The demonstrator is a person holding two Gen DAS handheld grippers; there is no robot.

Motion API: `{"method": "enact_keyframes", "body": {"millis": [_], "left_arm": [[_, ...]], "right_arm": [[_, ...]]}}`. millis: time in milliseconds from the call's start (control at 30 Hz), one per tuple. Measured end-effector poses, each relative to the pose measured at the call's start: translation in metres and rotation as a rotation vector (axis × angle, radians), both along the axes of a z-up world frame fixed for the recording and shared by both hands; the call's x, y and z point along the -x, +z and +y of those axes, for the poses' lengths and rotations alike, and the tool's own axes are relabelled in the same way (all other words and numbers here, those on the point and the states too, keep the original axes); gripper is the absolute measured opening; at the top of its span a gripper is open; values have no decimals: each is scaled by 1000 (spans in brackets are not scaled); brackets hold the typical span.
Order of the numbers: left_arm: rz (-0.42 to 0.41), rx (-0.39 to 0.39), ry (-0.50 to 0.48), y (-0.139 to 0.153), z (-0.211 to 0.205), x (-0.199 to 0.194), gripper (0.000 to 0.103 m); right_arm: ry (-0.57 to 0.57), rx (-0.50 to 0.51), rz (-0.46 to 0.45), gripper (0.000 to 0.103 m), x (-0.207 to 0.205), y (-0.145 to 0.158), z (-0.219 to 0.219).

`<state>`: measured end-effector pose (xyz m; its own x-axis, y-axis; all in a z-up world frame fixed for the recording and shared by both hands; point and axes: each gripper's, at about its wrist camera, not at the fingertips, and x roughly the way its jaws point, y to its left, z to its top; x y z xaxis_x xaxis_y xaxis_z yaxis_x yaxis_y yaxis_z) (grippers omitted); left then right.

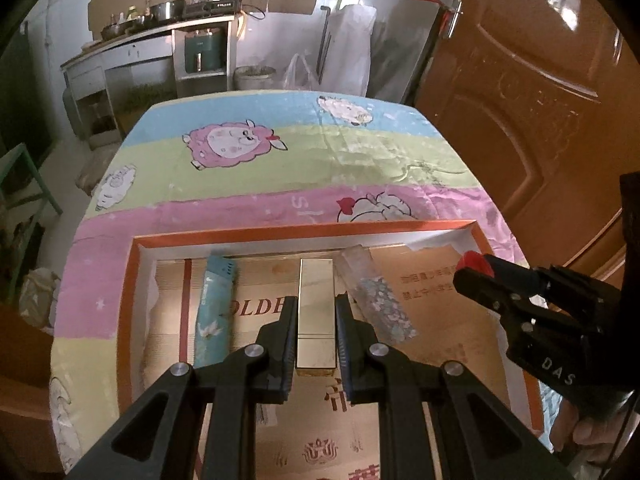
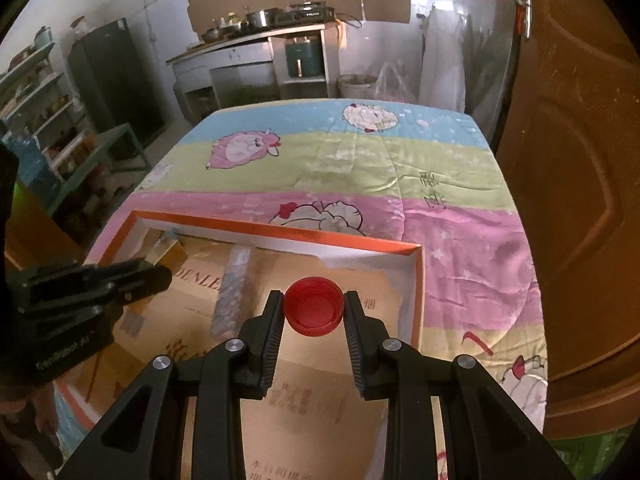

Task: Organize rigid objects
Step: 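Carry the gold case and the red cap over the cardboard tray with both grippers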

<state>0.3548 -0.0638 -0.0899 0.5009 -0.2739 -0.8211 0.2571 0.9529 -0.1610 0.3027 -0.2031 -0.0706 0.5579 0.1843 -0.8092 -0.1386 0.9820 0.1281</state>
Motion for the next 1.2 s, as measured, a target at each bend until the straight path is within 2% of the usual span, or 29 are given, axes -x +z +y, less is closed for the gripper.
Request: {"method": "enact_keyframes", "body": {"millis": [333,933,1200], "left_arm": [[27,-21,-1,-15,-7,-13,18],[45,-63,7,-27,-14,-23,18],[46,-71,5,-30,-16,-23,18]], "right_arm": [[-7,-18,47,31,-21,-20,-1],[20,22,65,31,-31,-27,4],[23,5,98,31,-34,-33,5]]}}
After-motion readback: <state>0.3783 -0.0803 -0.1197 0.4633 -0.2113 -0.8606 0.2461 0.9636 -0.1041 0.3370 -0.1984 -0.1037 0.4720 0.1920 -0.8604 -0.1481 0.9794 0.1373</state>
